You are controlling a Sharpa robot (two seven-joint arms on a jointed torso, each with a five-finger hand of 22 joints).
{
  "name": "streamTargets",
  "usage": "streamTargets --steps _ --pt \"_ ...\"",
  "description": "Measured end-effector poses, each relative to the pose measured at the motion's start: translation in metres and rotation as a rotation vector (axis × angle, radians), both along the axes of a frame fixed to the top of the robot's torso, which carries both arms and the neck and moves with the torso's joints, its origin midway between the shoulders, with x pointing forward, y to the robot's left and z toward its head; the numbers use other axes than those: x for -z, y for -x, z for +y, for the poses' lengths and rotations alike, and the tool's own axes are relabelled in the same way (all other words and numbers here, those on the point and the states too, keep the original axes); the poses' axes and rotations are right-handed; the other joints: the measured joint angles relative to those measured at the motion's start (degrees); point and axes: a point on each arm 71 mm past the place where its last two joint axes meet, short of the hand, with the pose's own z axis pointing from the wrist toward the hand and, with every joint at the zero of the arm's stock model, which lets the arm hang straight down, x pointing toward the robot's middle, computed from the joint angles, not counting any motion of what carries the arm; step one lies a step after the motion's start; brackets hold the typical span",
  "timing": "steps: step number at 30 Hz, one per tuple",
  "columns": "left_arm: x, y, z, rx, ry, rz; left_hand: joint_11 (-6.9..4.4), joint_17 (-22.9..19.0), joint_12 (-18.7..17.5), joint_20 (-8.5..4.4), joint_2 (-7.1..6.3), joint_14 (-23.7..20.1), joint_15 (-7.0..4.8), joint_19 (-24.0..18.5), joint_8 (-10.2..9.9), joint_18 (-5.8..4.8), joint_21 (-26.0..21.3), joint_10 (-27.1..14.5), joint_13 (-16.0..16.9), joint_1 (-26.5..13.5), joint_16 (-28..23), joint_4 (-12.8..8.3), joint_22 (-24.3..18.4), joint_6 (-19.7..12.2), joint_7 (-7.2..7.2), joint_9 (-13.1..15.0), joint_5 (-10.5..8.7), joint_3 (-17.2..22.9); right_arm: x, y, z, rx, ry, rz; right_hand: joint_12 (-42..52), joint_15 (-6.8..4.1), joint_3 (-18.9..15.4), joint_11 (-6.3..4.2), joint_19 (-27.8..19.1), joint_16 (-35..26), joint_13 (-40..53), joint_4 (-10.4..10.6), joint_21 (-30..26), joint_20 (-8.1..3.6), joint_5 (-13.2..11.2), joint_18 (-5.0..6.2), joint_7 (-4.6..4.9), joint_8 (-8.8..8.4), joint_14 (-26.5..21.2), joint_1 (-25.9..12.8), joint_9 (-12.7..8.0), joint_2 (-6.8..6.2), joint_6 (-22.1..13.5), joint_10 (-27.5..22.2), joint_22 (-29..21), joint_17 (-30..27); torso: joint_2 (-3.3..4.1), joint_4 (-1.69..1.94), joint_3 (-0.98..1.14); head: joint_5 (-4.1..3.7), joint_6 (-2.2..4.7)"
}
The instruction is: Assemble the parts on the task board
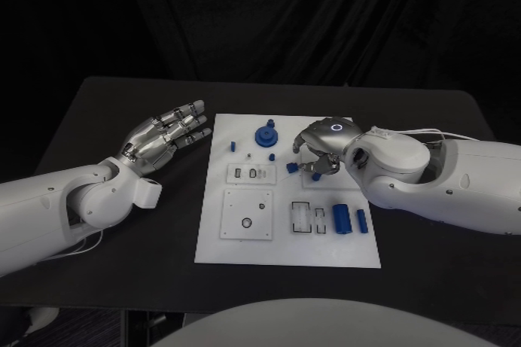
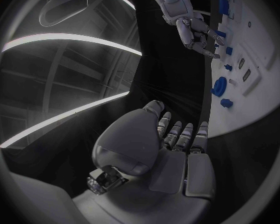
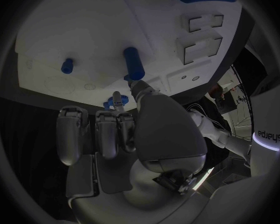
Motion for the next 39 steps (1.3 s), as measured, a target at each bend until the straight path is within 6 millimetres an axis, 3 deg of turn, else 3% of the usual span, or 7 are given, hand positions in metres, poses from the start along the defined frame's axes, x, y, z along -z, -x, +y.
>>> streamTargets --steps 9,18,30,33,36,39 --pt "0.001 0.000 0.001 -0.002 -0.001 0.001 0.00 0.0 0.0 0.00 0.00 0.0 0.00 0.0 0.0 0.01 0.0 0.0 0.0 0.0 0.0 0.0 0.0 0.0 0.00 0.0 0.00 0.0 0.007 -0.003 0.004 -0.008 0.000 -0.003 0.0 0.00 -0.8 0.00 0.0 0.0 0.0 0.6 0.0 0.00 -1.7 0.01 -0.15 -0.67 0.0 -0.3 -0.5 -0.30 -0.8 0.0 0.0 0.0 -0.01 -0.12 -0.04 0.38 0.00" --pt "0.001 0.000 0.001 -0.002 -0.001 0.002 0.00 0.0 0.0 0.00 0.00 0.0 0.00 0.0 0.0 0.00 0.0 0.0 0.0 0.0 0.0 0.0 0.0 0.0 0.00 0.0 0.00 0.0 0.008 -0.004 0.006 -0.019 -0.004 -0.012 0.0 -0.01 -1.2 0.00 0.0 0.0 0.0 1.0 0.0 0.00 -1.7 0.01 -0.15 -0.67 0.0 -0.3 -0.5 -0.30 -0.8 0.0 0.0 0.0 -0.02 -0.03 -0.04 0.09 0.00" --pt "0.002 0.000 0.001 -0.002 -0.002 0.004 0.00 0.0 0.0 0.00 0.00 0.0 0.00 0.0 0.0 0.01 0.0 0.0 0.0 0.0 0.0 0.0 0.0 0.0 0.00 0.0 0.00 0.0 0.009 -0.002 0.011 -0.042 -0.007 -0.011 0.0 -0.01 -1.3 0.00 0.0 0.0 0.0 1.2 0.0 0.00 -1.2 0.01 -0.59 -0.39 0.0 -0.3 -0.3 -0.30 0.1 0.0 0.0 0.0 -0.02 -0.13 -0.12 0.27 0.00" --pt "0.002 0.000 0.001 -0.002 -0.002 0.004 0.00 0.0 0.0 0.00 0.00 0.0 0.00 0.0 0.0 0.00 0.0 0.0 0.0 0.0 0.0 0.0 0.0 0.0 0.00 0.0 0.00 0.0 0.010 -0.001 0.012 -0.047 -0.008 -0.008 0.0 -0.01 -1.3 0.00 0.0 0.0 0.0 1.2 0.0 0.00 0.0 0.01 -0.40 -0.39 0.0 -0.3 -0.3 -0.30 0.4 0.0 0.0 0.0 -0.02 -0.12 -0.10 0.24 0.00" --pt "0.002 0.000 0.001 -0.002 -0.002 0.004 0.00 0.0 0.0 0.00 0.00 0.0 0.00 0.0 0.0 0.00 0.0 0.0 0.0 0.0 0.0 0.0 0.0 0.0 0.00 0.0 0.00 0.0 0.010 0.001 0.014 -0.052 -0.010 -0.006 0.0 -0.01 -1.3 0.00 0.0 0.0 0.0 1.2 0.0 0.00 4.3 0.01 -0.36 -0.39 0.0 -0.3 -0.2 -0.30 0.4 0.0 0.0 0.0 -0.02 -0.11 -0.08 0.23 0.00" --pt "0.002 0.000 0.001 -0.002 -0.002 0.004 0.00 0.0 0.0 0.00 0.00 0.0 0.00 0.0 0.0 0.01 0.0 0.0 0.0 0.0 0.0 0.0 0.0 0.0 0.00 0.0 0.00 0.0 0.010 0.001 0.014 -0.054 -0.012 -0.003 0.0 -0.01 -1.3 0.00 0.0 0.0 0.0 1.2 0.0 0.00 5.0 0.01 -0.36 -0.39 0.0 -0.3 -0.2 -0.30 0.4 0.0 0.0 0.0 -0.02 -0.10 -0.08 0.31 0.00"
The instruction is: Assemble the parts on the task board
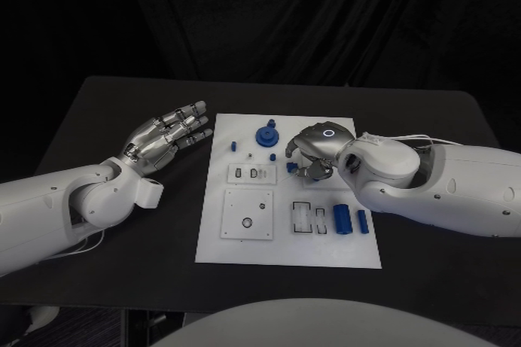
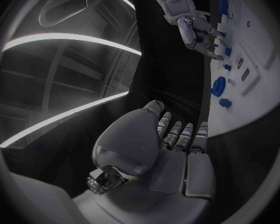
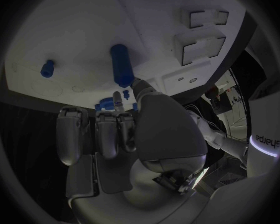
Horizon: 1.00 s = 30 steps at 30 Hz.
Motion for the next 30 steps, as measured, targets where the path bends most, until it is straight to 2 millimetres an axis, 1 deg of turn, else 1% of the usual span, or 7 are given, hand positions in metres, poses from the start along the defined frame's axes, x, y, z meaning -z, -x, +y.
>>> streamTargets --steps 3,8,10,17,19,24,30 --pt "0.000 0.000 0.000 0.000 0.000 0.001 0.00 0.0 0.0 0.00 0.00 0.0 0.00 0.0 0.0 -0.01 0.0 0.0 0.0 0.0 0.0 0.0 0.0 0.0 0.00 0.0 0.00 0.0 0.000 0.000 0.000 0.000 -0.001 0.002 0.0 0.00 -0.2 0.12 0.0 0.0 0.0 0.2 -0.5 0.00 -0.3 0.00 0.14 0.00 0.0 0.0 0.0 0.00 0.1 0.1 0.0 0.0 0.00 0.00 0.00 0.05 0.00" --pt "0.000 0.000 0.000 -0.001 0.000 0.001 0.00 0.0 0.0 0.00 0.00 0.0 0.00 0.0 0.0 0.00 0.0 0.0 0.0 0.0 0.0 0.0 0.0 0.0 0.00 0.0 0.00 0.0 0.001 0.000 0.002 0.002 -0.001 0.006 0.0 0.36 -0.5 0.41 0.0 0.0 0.0 0.6 -0.8 0.03 -3.0 0.00 0.27 0.00 0.0 -0.7 0.0 0.21 0.3 0.0 0.0 0.0 0.01 0.00 0.00 -0.11 0.00" --pt "0.001 0.000 0.000 -0.001 0.000 0.001 0.00 0.0 0.0 0.00 0.00 0.0 0.00 0.0 0.0 0.00 0.0 0.0 0.0 0.0 0.0 0.0 0.0 0.0 0.00 0.0 0.00 0.0 0.002 0.000 0.003 0.003 0.000 0.007 0.0 0.36 -0.5 0.41 0.2 0.0 0.0 0.5 -0.8 0.21 -3.3 0.00 0.63 0.03 0.0 -0.7 0.1 0.21 0.6 0.0 0.0 0.0 0.01 0.01 0.00 -0.18 0.00" --pt "0.001 0.000 0.000 0.000 0.000 0.002 0.00 0.0 0.0 0.00 0.06 0.0 0.00 0.0 0.0 0.00 0.0 0.0 0.0 -0.4 0.0 0.0 0.0 0.0 0.00 0.0 0.00 0.3 0.007 -0.002 0.004 0.013 0.005 0.016 0.0 0.36 -0.5 0.41 0.0 0.0 0.0 0.5 -0.8 0.41 -3.4 0.00 0.21 1.23 0.0 -0.7 0.8 0.22 2.3 0.0 0.0 0.0 0.00 0.01 0.01 -0.04 0.00" --pt "0.001 0.000 0.000 0.000 0.000 0.002 0.00 0.0 0.0 0.00 0.01 0.0 0.00 0.0 0.0 0.00 0.0 0.0 0.0 -0.5 0.0 0.0 0.0 0.0 0.00 0.0 0.00 0.3 0.009 -0.002 0.004 0.016 0.007 0.020 0.0 0.36 -0.5 0.41 0.0 0.0 0.0 0.5 -0.8 0.41 -2.9 0.00 0.14 1.65 0.0 -0.7 1.1 0.22 3.0 0.0 0.0 0.0 -0.02 -0.01 0.01 0.04 0.00" --pt "0.001 0.000 0.000 0.000 0.000 0.002 0.00 0.0 0.0 0.00 0.01 0.0 0.00 0.0 0.0 0.00 0.0 0.0 0.0 -0.5 0.0 0.0 0.0 0.0 0.00 0.0 0.00 0.3 0.010 -0.003 0.005 0.019 0.007 0.022 0.0 0.36 0.1 0.40 0.0 0.0 0.0 -0.4 -1.0 0.41 0.7 0.00 -0.31 4.02 0.0 0.0 2.8 0.93 5.0 0.0 0.0 0.0 -0.03 -0.04 0.02 0.14 0.00" --pt "0.001 0.000 0.000 0.000 0.000 0.003 0.00 0.0 0.0 0.00 0.01 0.0 0.00 0.0 0.0 -0.01 0.0 0.0 0.0 -0.5 0.0 0.0 0.0 0.0 0.00 0.0 0.00 0.3 0.011 -0.001 0.007 0.013 0.003 0.025 0.0 0.36 1.2 0.40 0.0 0.0 0.0 -2.1 -1.0 0.41 5.6 0.00 -0.81 7.01 0.0 1.0 5.5 1.02 5.9 0.0 0.0 0.0 -0.01 0.01 0.04 0.08 0.00"
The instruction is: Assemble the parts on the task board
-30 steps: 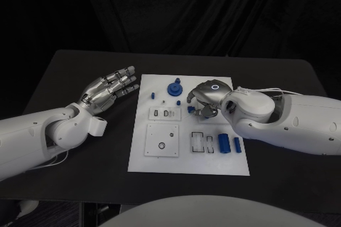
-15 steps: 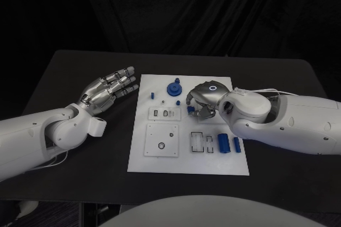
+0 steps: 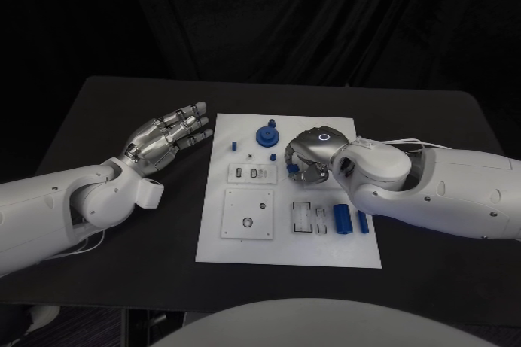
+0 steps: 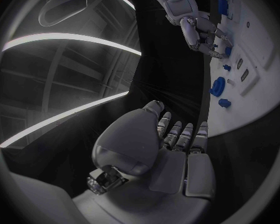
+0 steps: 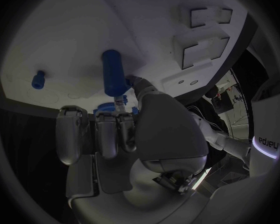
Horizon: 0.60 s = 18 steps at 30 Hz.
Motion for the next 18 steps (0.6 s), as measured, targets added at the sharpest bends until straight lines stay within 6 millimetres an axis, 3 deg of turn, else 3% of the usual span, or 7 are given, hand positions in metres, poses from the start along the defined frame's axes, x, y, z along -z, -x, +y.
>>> streamTargets --steps 5,10,14,15,16,18 --pt "0.001 0.000 0.000 0.000 0.000 0.001 0.00 0.0 0.0 0.00 0.00 0.0 0.00 0.0 0.0 0.00 0.0 0.0 0.0 0.0 0.0 0.0 0.0 0.0 0.00 0.0 0.00 0.0 0.000 0.001 0.000 -0.004 -0.010 -0.004 0.0 0.00 0.7 -0.22 0.0 0.0 0.0 -1.0 0.0 0.00 2.0 0.00 -0.53 2.28 0.0 0.3 1.9 0.28 1.1 0.2 0.0 0.0 0.04 0.03 0.01 -0.01 0.00" --pt "0.001 0.001 0.001 0.000 0.000 0.002 0.00 0.0 0.0 0.00 0.00 0.0 0.00 0.0 0.0 0.00 0.0 0.0 0.0 0.0 0.0 0.0 0.0 0.0 0.00 0.0 0.00 0.0 -0.001 0.001 -0.005 0.004 -0.036 -0.023 0.0 -0.37 1.2 -0.43 0.1 0.0 0.0 -1.8 0.4 -0.31 3.1 0.00 -0.20 3.91 0.1 1.0 2.4 0.34 1.5 0.0 0.0 0.0 0.04 0.03 0.01 0.15 0.00" --pt "0.001 0.001 0.001 -0.001 0.000 0.003 -0.19 0.0 0.0 0.00 0.00 0.0 0.00 0.0 0.0 -0.07 0.0 -0.2 0.0 0.0 0.0 0.1 0.0 0.2 0.22 0.0 0.00 0.1 -0.005 0.003 -0.011 0.004 -0.083 -0.052 0.0 -0.54 1.6 -0.84 0.0 0.0 0.0 -2.3 0.8 -0.42 4.0 0.00 0.18 3.94 0.1 1.2 2.4 0.28 1.9 0.0 0.0 0.0 0.03 -0.01 0.01 0.30 0.00" --pt "0.001 0.001 0.001 -0.001 0.000 0.004 -0.20 0.0 0.0 0.00 0.00 0.0 0.00 0.0 0.0 -0.91 0.0 -0.2 0.0 0.0 0.0 0.0 0.0 0.3 0.31 0.0 0.00 0.3 -0.006 0.004 -0.011 0.002 -0.097 -0.061 0.0 -0.76 1.6 -0.97 0.0 0.0 0.0 -2.4 0.9 -0.43 4.0 0.01 0.19 3.94 0.1 1.2 2.4 0.27 1.9 0.1 0.0 0.0 0.03 -0.01 0.01 0.31 0.00" --pt "0.001 0.001 0.001 -0.001 0.000 0.004 -0.20 0.0 0.0 0.00 0.00 0.0 0.00 0.0 0.0 -0.93 0.0 -0.2 0.0 0.0 0.0 0.0 0.0 0.3 0.31 0.0 0.00 0.3 -0.008 0.004 -0.012 -0.001 -0.112 -0.070 0.0 -0.85 1.7 -1.08 0.2 0.0 0.0 -2.4 0.9 -0.67 4.0 0.00 0.18 3.94 0.0 1.2 2.4 0.27 1.9 0.2 0.0 0.0 0.03 -0.02 0.00 0.31 0.00" --pt "0.001 0.002 0.001 0.000 0.000 0.004 -0.20 0.0 0.0 0.00 0.00 0.0 0.00 0.0 0.0 -0.92 0.0 -0.2 0.0 0.0 0.0 0.0 0.0 0.3 0.31 0.0 0.00 0.3 -0.014 0.005 -0.014 -0.008 -0.152 -0.094 0.0 -1.05 1.9 -1.48 -0.1 0.0 0.0 -2.2 1.2 -0.94 3.0 0.01 0.33 3.94 0.2 1.2 2.4 0.29 2.0 0.0 0.0 0.0 0.02 -0.03 0.01 0.31 0.00"
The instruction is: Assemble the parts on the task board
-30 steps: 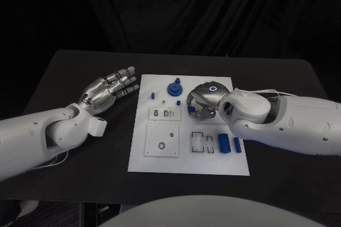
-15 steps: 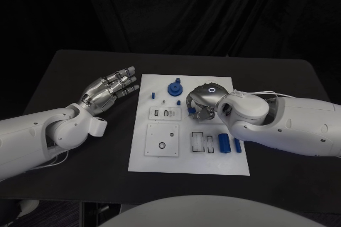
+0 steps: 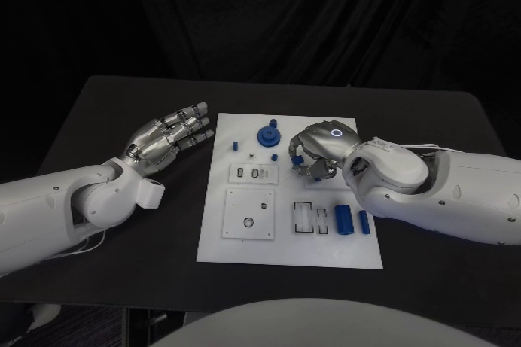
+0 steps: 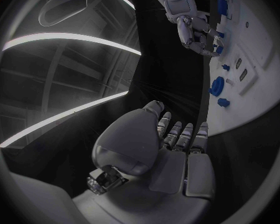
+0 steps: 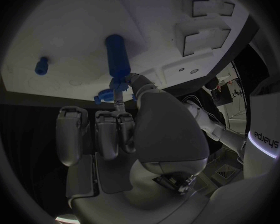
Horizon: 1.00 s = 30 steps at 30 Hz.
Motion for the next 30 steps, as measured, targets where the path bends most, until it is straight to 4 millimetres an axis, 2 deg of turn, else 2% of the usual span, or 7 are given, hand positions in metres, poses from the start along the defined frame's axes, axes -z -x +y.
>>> streamTargets --steps 9,11,12,13,18,21,30 --pt "0.000 0.002 -0.003 0.007 0.004 -0.001 -0.19 0.0 0.0 0.00 -0.11 0.0 -0.02 0.0 0.0 0.01 0.0 0.2 0.0 -0.1 0.0 -0.1 0.0 0.7 0.72 0.1 0.00 0.2 -0.030 0.000 -0.010 -0.037 -0.238 -0.048 0.0 -0.21 0.2 -0.08 0.2 0.0 0.0 0.8 0.4 -0.21 -2.1 -0.03 0.04 0.00 -0.2 -0.6 0.0 0.52 0.1 0.1 0.0 0.0 -0.09 -0.04 0.03 -0.03 0.00" --pt "0.000 0.003 -0.004 0.010 0.001 -0.004 -0.21 0.0 0.5 0.00 -0.23 -0.2 -0.21 0.0 0.0 0.01 0.0 0.2 0.0 -0.2 0.0 -0.2 0.0 0.9 0.92 0.1 0.25 0.5 -0.035 0.001 -0.012 -0.050 -0.298 -0.044 0.0 -0.20 0.3 -0.08 0.2 0.0 0.0 1.3 0.7 -0.21 -3.2 -0.92 0.03 0.00 -0.2 -0.7 0.0 0.59 0.1 0.1 0.0 0.0 -0.14 -0.04 0.03 0.05 0.00" --pt "0.000 0.003 -0.005 0.011 -0.001 -0.006 -0.21 0.0 0.5 0.00 -0.24 -0.2 -0.21 0.0 0.0 0.01 0.0 0.2 0.1 -0.2 0.0 -0.2 0.0 0.9 0.92 0.1 0.25 0.5 -0.037 0.001 -0.012 -0.057 -0.323 -0.041 0.0 -0.20 0.2 -0.08 0.2 0.0 0.0 1.5 0.7 -0.21 -3.6 -0.94 0.03 0.01 -0.2 -0.9 0.0 0.54 0.1 0.1 0.0 0.0 -0.18 -0.04 0.03 0.10 0.03" --pt "0.000 0.003 -0.005 0.013 -0.004 -0.008 -0.21 0.0 0.5 0.00 -0.38 -0.2 -0.21 0.0 0.0 0.02 0.0 0.2 0.1 -0.4 0.0 -0.2 0.0 1.1 1.14 0.1 0.24 0.5 -0.038 0.002 -0.012 -0.063 -0.347 -0.037 0.0 -0.20 0.3 -0.20 0.2 0.0 0.0 1.6 0.9 -0.21 -4.0 -0.94 0.03 0.85 -0.2 -1.1 0.0 0.50 0.1 0.0 0.0 0.0 -0.21 -0.04 0.03 0.16 0.14" --pt "-0.001 0.007 -0.010 0.034 -0.028 -0.029 0.23 0.1 0.9 0.00 -0.38 0.0 -0.43 0.0 0.3 0.02 0.0 0.6 0.1 -0.4 0.4 -0.2 0.0 1.7 1.67 0.2 0.46 0.9 -0.042 0.003 -0.010 -0.096 -0.462 0.002 0.0 -0.61 0.6 -0.59 0.0 0.0 0.0 2.6 1.0 -0.43 -5.8 -0.93 0.03 1.33 -0.2 -1.2 0.0 0.39 0.1 0.2 0.0 0.0 -0.51 -0.03 0.03 0.68 0.82" --pt "-0.002 0.008 -0.012 0.046 -0.046 -0.044 0.69 0.2 1.4 -0.03 -0.61 0.3 -0.15 0.0 0.4 0.02 0.0 1.1 0.1 -0.6 0.4 -0.2 0.0 2.0 1.72 0.2 0.46 1.1 -0.042 0.003 -0.007 -0.112 -0.517 0.033 0.0 -0.61 0.6 -0.59 0.2 0.0 0.0 2.9 1.1 -0.61 -6.2 -0.93 0.02 1.69 -0.2 -1.2 0.0 0.35 0.1 0.2 0.0 0.0 -0.69 0.02 0.04 0.96 1.04" --pt "-0.002 0.009 -0.019 0.071 -0.084 -0.076 1.45 0.3 3.1 0.01 -0.61 1.1 -0.26 0.4 0.5 0.03 0.0 2.5 0.5 -0.6 1.0 0.0 0.1 2.4 1.96 0.2 0.46 1.8 -0.037 0.001 -0.003 -0.140 -0.686 0.150 0.0 -0.61 0.9 -0.59 0.2 0.0 0.0 3.3 1.3 -0.61 -6.7 -0.93 0.00 1.69 -0.2 -1.3 0.0 0.29 0.1 0.2 0.0 0.0 -1.63 0.03 0.13 1.59 1.08"
